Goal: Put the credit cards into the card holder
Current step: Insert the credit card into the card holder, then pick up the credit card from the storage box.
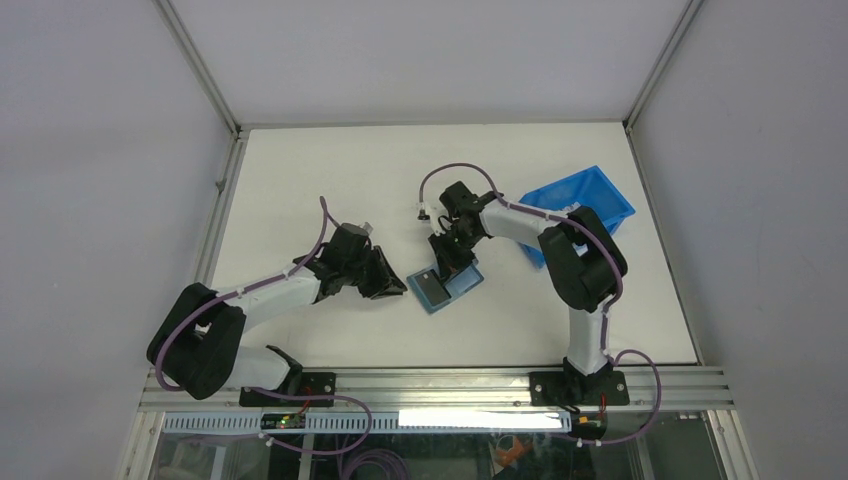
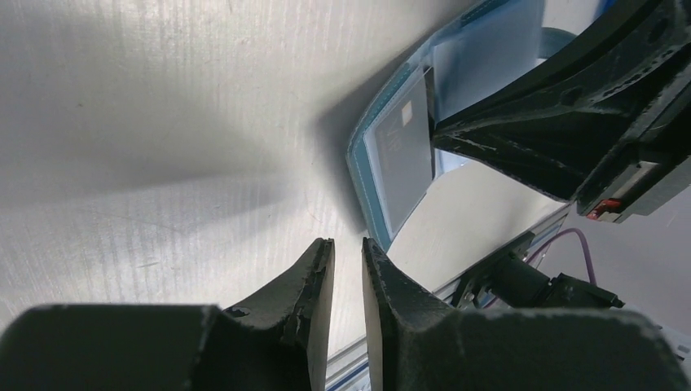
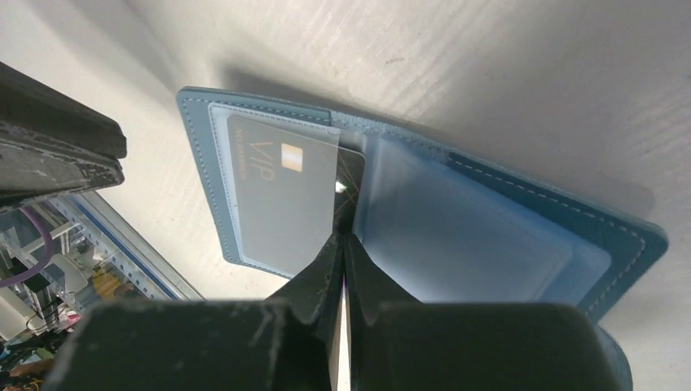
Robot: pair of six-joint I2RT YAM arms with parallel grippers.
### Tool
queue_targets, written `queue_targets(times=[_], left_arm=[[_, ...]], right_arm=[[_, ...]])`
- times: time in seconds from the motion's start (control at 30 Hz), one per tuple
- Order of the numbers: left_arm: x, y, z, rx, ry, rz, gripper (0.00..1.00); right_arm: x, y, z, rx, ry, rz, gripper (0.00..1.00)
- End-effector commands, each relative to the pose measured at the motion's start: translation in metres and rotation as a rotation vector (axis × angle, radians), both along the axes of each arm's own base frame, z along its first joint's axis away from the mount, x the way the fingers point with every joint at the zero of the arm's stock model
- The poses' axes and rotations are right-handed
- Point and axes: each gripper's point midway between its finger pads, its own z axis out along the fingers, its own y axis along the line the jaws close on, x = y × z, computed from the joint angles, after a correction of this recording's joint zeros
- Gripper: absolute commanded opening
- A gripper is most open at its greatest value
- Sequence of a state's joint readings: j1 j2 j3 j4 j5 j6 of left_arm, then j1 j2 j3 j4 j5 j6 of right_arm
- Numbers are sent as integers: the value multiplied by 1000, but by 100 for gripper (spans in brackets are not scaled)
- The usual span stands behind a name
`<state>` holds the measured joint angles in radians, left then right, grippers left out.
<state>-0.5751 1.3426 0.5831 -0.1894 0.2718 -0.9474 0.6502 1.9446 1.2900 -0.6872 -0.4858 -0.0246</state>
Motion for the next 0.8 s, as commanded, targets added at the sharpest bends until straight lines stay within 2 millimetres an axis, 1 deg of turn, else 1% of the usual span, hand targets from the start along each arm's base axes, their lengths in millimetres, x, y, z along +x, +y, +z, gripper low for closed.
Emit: queue_targets(times=[0.0,0.1,0.2,0.3,0.33,0.43,0.47,0.5,0.53,0.6,0.63,0.67,0.7,0.73,0.77], left_arm=[[14,-18,27,-86,-62,-18,20],[16,-19,32,-99,-84,-14,20],[19,-21,41,-119,-118,-10,19],[25,-22,62,-151,-186,-10,20],[26,-21,70,-146,-212,-15,20],[30,-9,105,-95,-344,-44,21],[31,-5,126,-82,-407,-53,22],[30,2,139,-56,-462,-63,24],[31,9,160,-36,-530,-62,27],[30,27,192,3,-655,-39,43],[28,37,206,18,-711,-9,53],[27,47,218,23,-760,27,69],[27,59,228,36,-803,87,88],[25,68,236,28,-839,133,98],[22,74,242,10,-869,165,99]], right_arm=[[5,15,14,49,-22,21,4],[9,14,22,62,-42,25,4],[7,13,39,113,-46,58,6],[-2,10,65,188,-47,149,9],[-5,9,73,216,-50,174,12],[-9,-3,104,304,-76,236,19],[-10,-10,115,323,-80,238,21],[-8,-16,124,348,-94,240,24],[-5,-24,135,370,-113,237,26],[5,-42,154,390,-159,210,29],[10,-53,162,388,-184,196,32],[19,-64,169,377,-215,170,34],[26,-75,175,360,-240,140,37],[37,-87,179,342,-263,95,41],[48,-99,182,319,-280,41,44]])
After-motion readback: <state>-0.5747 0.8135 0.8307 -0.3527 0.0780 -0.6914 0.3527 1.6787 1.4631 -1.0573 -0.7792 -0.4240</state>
